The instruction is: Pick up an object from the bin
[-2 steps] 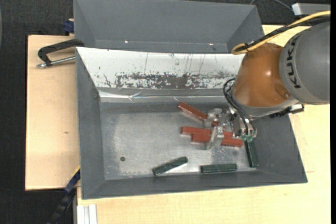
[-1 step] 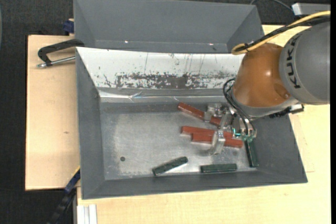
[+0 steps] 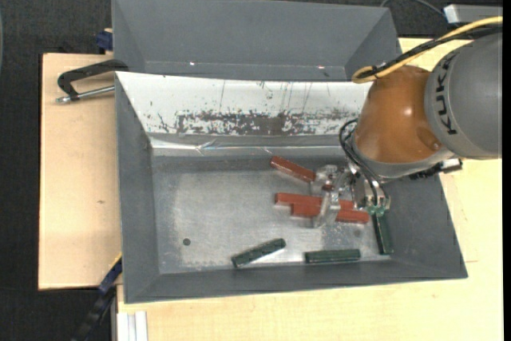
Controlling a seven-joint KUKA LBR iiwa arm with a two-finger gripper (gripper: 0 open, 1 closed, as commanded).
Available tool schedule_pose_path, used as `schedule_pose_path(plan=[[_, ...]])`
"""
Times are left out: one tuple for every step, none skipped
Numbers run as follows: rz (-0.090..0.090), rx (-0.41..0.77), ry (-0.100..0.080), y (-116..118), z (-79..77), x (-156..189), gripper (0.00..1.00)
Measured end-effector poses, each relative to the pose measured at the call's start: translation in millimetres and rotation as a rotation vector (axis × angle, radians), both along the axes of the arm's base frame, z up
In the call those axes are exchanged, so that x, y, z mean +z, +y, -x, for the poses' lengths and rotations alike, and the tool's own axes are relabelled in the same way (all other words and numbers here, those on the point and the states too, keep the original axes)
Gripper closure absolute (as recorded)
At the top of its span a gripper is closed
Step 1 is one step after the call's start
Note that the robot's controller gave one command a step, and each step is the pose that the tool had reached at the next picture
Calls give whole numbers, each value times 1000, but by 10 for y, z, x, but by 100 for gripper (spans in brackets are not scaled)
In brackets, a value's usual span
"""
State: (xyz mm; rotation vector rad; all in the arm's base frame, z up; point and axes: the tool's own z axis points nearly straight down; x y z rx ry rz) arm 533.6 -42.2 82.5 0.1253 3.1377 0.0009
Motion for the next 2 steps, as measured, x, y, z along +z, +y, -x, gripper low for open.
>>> schedule_pose_path(plan=[[0,0,0,0,0,0,100],[1,59,-9,257,162,1656,100]])
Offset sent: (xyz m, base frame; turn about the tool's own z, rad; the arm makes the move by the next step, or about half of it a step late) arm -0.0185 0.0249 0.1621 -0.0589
